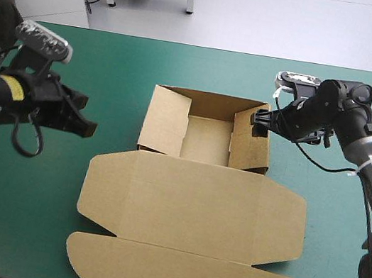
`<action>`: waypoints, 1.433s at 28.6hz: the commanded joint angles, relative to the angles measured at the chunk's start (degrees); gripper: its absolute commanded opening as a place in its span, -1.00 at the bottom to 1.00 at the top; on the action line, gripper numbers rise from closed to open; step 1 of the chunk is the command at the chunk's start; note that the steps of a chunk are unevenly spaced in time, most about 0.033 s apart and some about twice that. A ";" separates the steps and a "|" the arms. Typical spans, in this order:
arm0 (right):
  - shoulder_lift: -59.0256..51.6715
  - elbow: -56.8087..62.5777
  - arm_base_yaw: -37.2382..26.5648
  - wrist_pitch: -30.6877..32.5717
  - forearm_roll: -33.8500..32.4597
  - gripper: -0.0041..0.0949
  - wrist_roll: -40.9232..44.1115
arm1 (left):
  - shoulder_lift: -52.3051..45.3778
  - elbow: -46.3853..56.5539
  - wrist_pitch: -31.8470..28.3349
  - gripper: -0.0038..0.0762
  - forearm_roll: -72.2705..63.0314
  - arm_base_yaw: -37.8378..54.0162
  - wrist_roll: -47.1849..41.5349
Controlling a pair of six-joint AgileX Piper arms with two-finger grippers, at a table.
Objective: Fold the box
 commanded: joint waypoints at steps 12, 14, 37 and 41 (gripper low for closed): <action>8.48 -1.39 -0.11 -4.15 2.52 0.76 1.34 | -29.00 32.97 -11.22 -0.90 -0.32 -0.34 0.03; 8.57 -1.39 0.13 -4.15 2.52 0.76 1.34 | -31.61 36.05 -12.00 -0.90 -0.71 -0.34 -0.72; 5.69 -2.86 -5.27 -3.87 1.90 -0.96 -6.55 | -38.31 43.72 -13.68 -0.90 -1.30 -0.34 -3.20; 3.96 -6.04 -13.34 -2.93 2.07 -0.96 -9.48 | -38.31 43.72 -14.02 -0.90 -1.41 -0.34 -3.20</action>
